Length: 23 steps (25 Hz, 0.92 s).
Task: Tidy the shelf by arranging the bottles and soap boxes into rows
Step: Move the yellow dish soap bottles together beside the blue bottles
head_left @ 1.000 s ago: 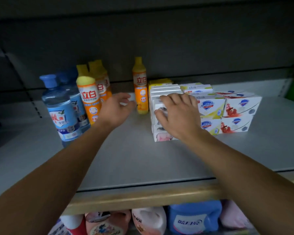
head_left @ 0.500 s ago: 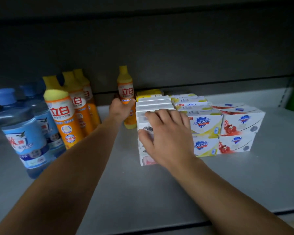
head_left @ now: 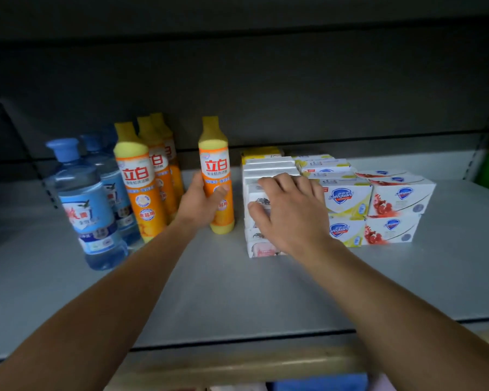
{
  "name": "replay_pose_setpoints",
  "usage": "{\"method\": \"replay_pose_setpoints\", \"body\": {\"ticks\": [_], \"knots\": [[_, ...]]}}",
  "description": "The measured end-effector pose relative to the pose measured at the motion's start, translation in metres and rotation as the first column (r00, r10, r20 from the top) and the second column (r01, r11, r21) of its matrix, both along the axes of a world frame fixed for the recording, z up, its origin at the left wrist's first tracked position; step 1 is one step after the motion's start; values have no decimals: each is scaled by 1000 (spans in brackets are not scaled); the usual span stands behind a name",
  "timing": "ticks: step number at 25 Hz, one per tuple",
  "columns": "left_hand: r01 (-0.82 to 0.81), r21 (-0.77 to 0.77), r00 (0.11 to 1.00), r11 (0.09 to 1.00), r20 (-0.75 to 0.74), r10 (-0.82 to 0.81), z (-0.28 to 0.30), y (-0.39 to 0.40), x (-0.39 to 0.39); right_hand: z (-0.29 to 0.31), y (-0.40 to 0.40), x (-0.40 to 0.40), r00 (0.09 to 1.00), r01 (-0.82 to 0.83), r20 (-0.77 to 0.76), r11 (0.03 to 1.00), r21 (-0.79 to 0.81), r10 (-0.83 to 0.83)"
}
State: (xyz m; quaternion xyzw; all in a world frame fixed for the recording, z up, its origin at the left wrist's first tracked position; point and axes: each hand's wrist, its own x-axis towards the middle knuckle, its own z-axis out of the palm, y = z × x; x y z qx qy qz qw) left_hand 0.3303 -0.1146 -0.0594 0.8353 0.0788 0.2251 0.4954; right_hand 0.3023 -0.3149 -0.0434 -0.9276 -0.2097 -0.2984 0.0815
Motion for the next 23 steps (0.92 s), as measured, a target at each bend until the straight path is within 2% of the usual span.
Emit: {"method": "replay_pose_setpoints", "body": {"ticks": [4, 7, 9, 10, 11, 12, 13, 14, 15, 16, 19, 21, 23], "knots": [[137, -78, 987, 988, 98, -129, -7, -6, -93, 11, 2, -2, 995, -18, -99, 999, -31, 15], [190, -92, 970, 977, 172, -173, -9, -8, -142, 25, -1, -7, 977, 7, -210, 992, -125, -34], [172, -92, 979, 981, 129, -159, -13, -8, -155, 43, 3, -17, 981, 48, -177, 983, -175, -79], [159, -93, 986, 983, 72, -152, -16, -9, -157, 52, 8, -24, 991, 13, -128, 995, -103, -26], [154, -88, 988, 984, 8, -154, -20, -11, -158, 60, 14, -32, 987, -99, -121, 993, 67, 106], [160, -75, 985, 984, -52, -164, -23, -14, -158, 68, 22, -40, 935, -239, -186, 924, 299, 302], [168, -64, 980, 984, -94, -173, -25, -16, -160, 74, 31, -51, 813, -316, -283, 794, 519, 509], [171, -67, 978, 983, -113, -178, -25, -18, -163, 77, 40, -60, 667, -310, -370, 693, 651, 646], [176, -91, 976, 980, -114, -185, -24, -19, -168, 76, 48, -67, 576, -279, -429, 661, 697, 696], [190, -130, 973, 973, -106, -205, -23, -20, -176, 75, 55, -70, 547, -249, -454, 654, 714, 704], [255, -311, 956, 916, -63, -287, -11, -24, -211, 70, 63, -69, 558, -79, -442, 575, 814, 702], [227, -522, 952, 822, -61, -302, 5, -28, -236, 60, 65, -69, 512, 103, -496, 523, 846, 702], [177, -687, 936, 704, -104, -337, 24, -29, -256, 44, 71, -72, 412, 235, -595, 550, 801, 690]]}}
